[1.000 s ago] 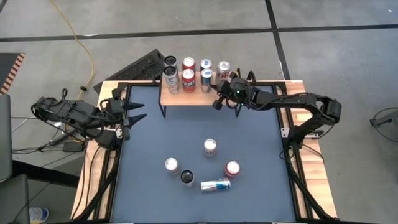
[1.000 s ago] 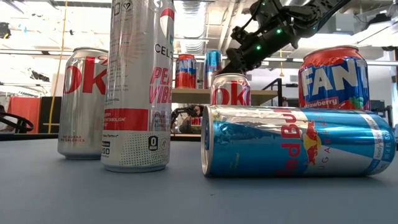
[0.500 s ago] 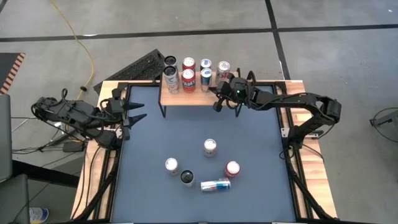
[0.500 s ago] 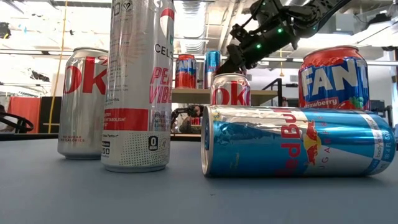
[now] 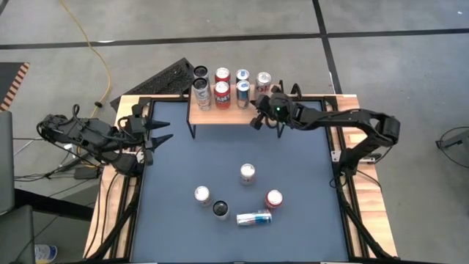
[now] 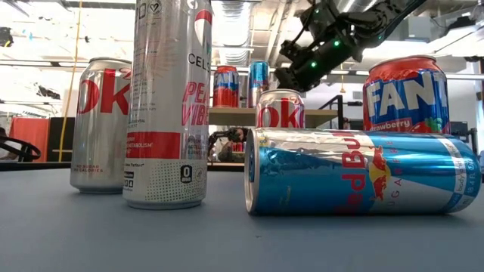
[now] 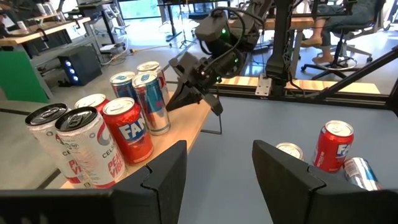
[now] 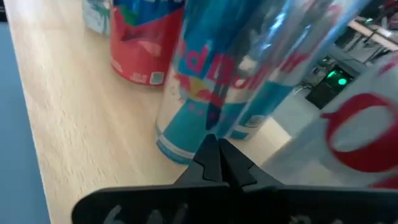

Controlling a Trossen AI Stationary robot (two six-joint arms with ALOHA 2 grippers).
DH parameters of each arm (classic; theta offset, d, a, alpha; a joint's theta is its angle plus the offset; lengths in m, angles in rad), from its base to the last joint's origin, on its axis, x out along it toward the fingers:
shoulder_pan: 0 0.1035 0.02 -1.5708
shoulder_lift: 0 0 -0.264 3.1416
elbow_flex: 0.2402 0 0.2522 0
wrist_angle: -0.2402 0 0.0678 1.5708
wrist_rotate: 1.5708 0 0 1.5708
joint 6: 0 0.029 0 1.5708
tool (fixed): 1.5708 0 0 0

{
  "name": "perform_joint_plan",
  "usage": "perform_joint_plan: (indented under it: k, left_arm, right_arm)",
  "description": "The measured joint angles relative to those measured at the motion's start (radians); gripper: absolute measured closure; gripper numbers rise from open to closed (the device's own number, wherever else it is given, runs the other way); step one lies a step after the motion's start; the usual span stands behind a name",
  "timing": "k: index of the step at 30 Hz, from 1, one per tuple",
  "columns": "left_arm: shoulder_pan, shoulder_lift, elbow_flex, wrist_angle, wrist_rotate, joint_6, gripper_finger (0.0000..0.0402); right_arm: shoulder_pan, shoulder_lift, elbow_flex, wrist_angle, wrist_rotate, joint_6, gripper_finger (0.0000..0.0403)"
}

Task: Place canned beverage on shelf
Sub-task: Adjust the blue soda can

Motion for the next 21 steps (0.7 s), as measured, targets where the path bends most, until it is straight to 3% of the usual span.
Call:
perform_joint_plan:
  k: [10,21]
  left_arm:
    - [0.000,0.000,0.000,0.000,0.000,-0.011,0.0228]
    - [0.000,0.001,0.000,-0.001,0.000,-0.028,0.0228]
  right_arm:
    - [0.003,0.078,0.045,-0.029,0.006,-0.002,0.0403]
    - [0.047,-0.045,0.048,-0.142,0.009,0.040,0.0403]
